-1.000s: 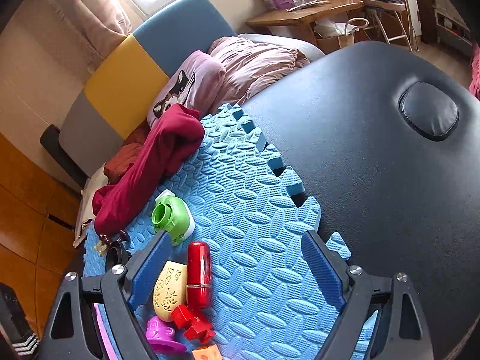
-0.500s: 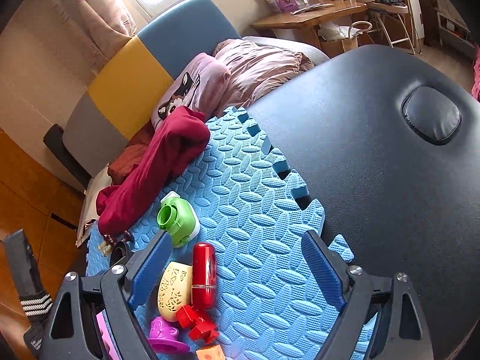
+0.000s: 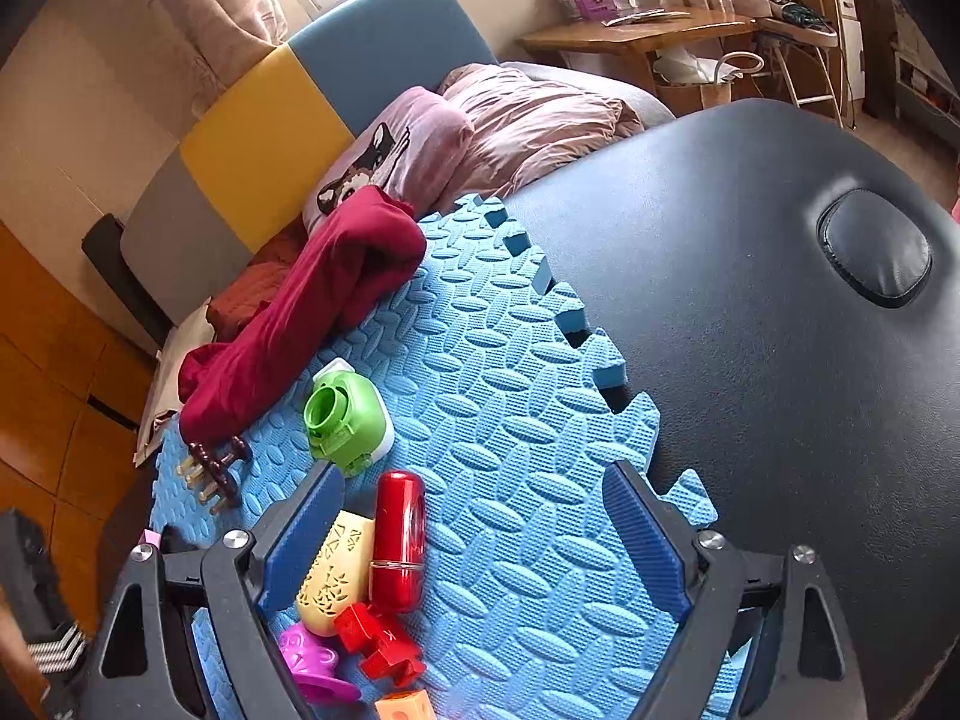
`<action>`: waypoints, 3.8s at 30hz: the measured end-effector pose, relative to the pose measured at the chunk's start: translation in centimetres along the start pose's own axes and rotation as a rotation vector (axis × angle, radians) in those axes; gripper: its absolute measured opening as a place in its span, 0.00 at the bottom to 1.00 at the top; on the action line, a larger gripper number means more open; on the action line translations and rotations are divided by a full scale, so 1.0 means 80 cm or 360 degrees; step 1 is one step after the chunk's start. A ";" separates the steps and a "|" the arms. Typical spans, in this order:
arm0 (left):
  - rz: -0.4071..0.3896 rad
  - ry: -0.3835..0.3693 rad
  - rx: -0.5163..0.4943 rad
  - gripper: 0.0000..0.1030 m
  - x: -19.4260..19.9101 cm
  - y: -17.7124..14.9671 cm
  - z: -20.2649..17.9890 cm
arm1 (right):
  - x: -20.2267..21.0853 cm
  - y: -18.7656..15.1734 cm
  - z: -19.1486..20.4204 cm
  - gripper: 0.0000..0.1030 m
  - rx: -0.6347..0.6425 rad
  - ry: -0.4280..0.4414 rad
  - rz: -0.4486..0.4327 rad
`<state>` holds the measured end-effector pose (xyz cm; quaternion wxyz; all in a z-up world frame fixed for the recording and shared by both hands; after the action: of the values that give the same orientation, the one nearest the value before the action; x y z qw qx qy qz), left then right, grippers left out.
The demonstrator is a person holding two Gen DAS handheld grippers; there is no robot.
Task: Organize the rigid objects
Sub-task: 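Grasp the black cup with the left tool while the right tool grasps the red cylinder, then place the black cup in the tray with the left tool while the right tool holds the red cylinder, then lift the red cylinder and carry it toward the tray with the right tool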
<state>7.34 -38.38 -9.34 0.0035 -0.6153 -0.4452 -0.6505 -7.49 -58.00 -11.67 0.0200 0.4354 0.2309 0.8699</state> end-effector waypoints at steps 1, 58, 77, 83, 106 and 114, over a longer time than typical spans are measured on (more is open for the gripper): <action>-0.0010 0.0000 0.0003 0.55 0.007 -0.004 0.002 | -0.002 -0.001 0.002 0.87 0.0007 0.0012 0.0013; -0.0145 0.0344 0.0650 0.55 0.128 -0.119 0.310 | -0.062 -0.078 0.051 0.25 0.0822 -0.0341 0.0003; -0.0232 0.0529 0.0604 0.83 0.154 -0.133 0.299 | -0.064 -0.078 0.053 0.25 0.0818 -0.0343 0.0007; -0.0174 0.0613 0.0501 0.83 0.163 -0.173 0.259 | -0.064 -0.078 0.052 0.25 0.0805 -0.0347 0.0005; -0.0138 0.0690 0.0361 0.84 0.186 -0.203 0.200 | -0.062 -0.079 0.053 0.25 0.0823 -0.0341 0.0000; -0.0172 0.0701 0.0312 0.84 0.198 -0.201 0.189 | -0.061 -0.079 0.053 0.25 0.0817 -0.0347 -0.0015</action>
<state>6.67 -11.21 -8.20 0.1252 -0.4306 -0.5270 -0.7219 -2.27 -51.84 -15.79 -0.0622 0.5161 0.4424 0.7308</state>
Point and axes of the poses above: each gripper's, at about its wrist camera, not at the fingertips, and x roughly against the way its jaws point, z to its left, y to its top, the point moved 7 cm from there along -x, roughly the way its jaws point, and after that the axes turned 9 degrees about -x, right-handed, at the moved point
